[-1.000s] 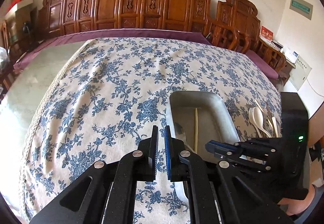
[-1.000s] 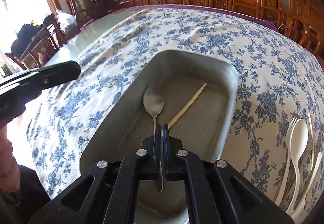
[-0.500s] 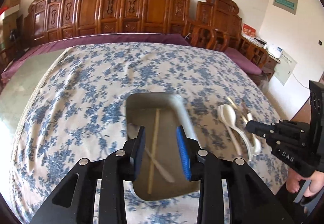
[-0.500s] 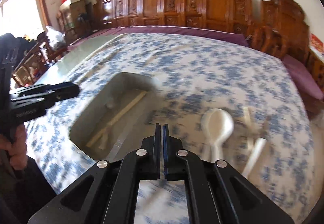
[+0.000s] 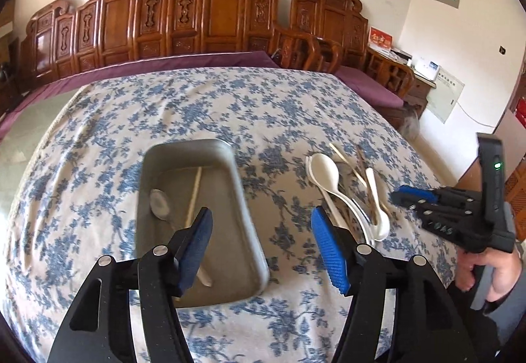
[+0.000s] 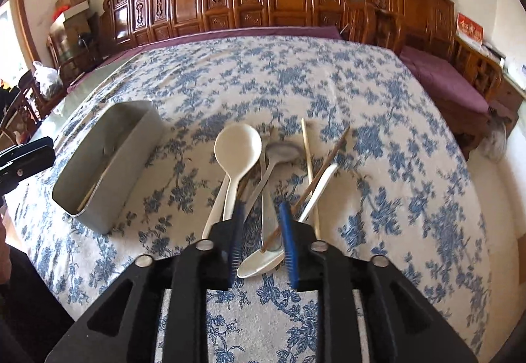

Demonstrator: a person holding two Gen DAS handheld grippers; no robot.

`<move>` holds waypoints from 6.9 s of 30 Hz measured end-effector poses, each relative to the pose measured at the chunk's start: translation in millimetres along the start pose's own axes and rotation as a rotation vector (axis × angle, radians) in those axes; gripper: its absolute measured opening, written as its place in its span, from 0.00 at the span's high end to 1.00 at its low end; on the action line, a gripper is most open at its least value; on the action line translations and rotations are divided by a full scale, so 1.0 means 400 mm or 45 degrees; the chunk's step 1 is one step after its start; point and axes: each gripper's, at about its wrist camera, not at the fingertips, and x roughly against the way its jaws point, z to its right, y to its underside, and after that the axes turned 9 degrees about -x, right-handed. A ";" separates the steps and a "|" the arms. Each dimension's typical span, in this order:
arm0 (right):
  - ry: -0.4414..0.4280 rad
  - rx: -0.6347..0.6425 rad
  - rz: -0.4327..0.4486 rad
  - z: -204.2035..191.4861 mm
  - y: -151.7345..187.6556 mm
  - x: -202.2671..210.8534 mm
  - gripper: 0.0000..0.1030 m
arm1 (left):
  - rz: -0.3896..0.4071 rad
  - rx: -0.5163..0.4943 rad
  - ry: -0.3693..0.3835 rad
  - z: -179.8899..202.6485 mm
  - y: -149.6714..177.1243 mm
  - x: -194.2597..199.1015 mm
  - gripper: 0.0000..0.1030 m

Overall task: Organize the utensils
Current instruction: 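Grasp the white plastic spoon with the right tool from the pile, then grasp a white plastic fork with the left tool while the right tool holds the white spoon, then carry the white fork into the grey tray and release it with the left tool, then lower the white spoon into the tray with the right tool while the left tool withdraws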

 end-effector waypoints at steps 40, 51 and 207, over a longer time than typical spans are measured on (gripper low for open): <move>-0.095 -0.117 0.054 0.114 -0.040 -0.064 0.89 | -0.156 -0.196 -0.012 0.195 -0.005 -0.156 0.41; -0.070 -0.165 0.052 0.162 -0.045 -0.076 0.89 | -0.273 -0.205 0.007 0.239 -0.041 -0.320 0.57; -0.297 0.190 -0.172 -0.539 -0.067 -0.203 0.89 | -0.067 0.057 -0.269 -0.336 0.035 0.019 0.87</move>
